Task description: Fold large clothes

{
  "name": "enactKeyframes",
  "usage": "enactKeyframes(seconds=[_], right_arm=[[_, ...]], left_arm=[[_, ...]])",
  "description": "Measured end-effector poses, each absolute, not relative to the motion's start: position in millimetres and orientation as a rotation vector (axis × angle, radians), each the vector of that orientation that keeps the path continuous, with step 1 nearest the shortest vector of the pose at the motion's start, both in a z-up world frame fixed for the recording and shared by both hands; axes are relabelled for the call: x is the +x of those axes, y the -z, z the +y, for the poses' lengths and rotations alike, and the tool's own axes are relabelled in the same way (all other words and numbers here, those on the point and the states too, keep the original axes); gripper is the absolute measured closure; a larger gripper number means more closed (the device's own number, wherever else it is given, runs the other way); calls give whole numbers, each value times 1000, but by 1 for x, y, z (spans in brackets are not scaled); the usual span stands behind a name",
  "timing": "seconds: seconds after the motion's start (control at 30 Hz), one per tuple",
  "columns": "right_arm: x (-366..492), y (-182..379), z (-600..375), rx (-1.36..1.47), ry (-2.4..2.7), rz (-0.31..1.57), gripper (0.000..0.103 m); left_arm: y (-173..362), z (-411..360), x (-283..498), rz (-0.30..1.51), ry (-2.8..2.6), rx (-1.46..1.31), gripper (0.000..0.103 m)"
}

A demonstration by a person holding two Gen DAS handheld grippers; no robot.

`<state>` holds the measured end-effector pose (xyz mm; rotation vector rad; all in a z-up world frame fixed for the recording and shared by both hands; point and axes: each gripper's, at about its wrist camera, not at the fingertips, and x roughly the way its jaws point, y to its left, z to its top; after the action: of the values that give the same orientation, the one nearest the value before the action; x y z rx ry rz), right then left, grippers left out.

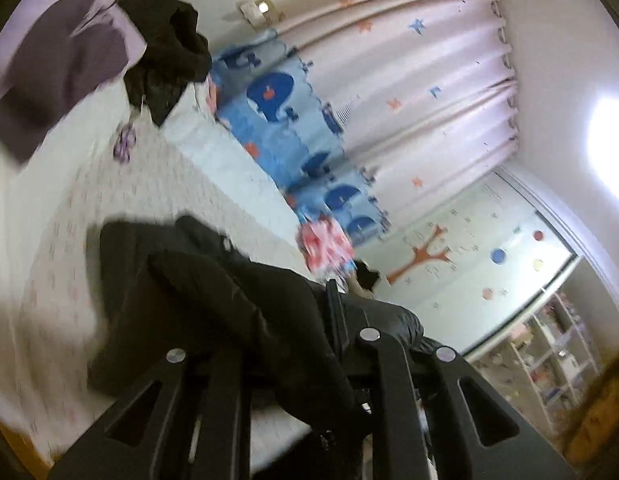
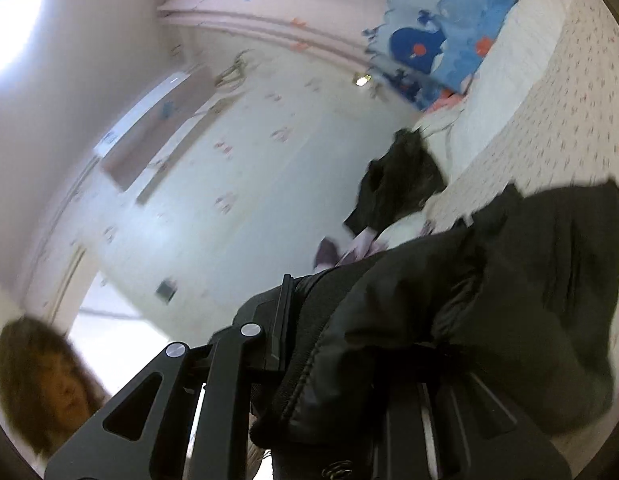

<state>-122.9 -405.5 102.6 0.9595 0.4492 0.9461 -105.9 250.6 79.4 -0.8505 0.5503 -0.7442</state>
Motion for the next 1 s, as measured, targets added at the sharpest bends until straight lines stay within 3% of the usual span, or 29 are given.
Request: enactKeyframes(seconds=[0.17, 0.4, 0.53, 0.7, 0.83, 0.9, 0.93, 1.0], right_arm=[[-31, -94, -414, 996, -801, 476, 86], [90, 12, -418, 1069, -521, 677, 86], [120, 54, -419, 1112, -474, 706, 86], [146, 74, -409, 1033, -432, 812, 85], [145, 89, -415, 1118, -445, 847, 83], [139, 83, -420, 1175, -463, 827, 74], [137, 80, -423, 1211, -477, 809, 61], [124, 60, -430, 1249, -504, 746, 31]], left_arm=[[-72, 239, -9, 544, 647, -886, 87], [8, 219, 90, 685, 416, -880, 87], [56, 214, 123, 745, 324, -904, 87], [75, 196, 146, 833, 248, -763, 86], [91, 195, 162, 951, 258, -803, 85], [81, 202, 161, 989, 277, -844, 75], [72, 209, 157, 995, 305, -901, 68], [55, 220, 148, 964, 333, -981, 29]])
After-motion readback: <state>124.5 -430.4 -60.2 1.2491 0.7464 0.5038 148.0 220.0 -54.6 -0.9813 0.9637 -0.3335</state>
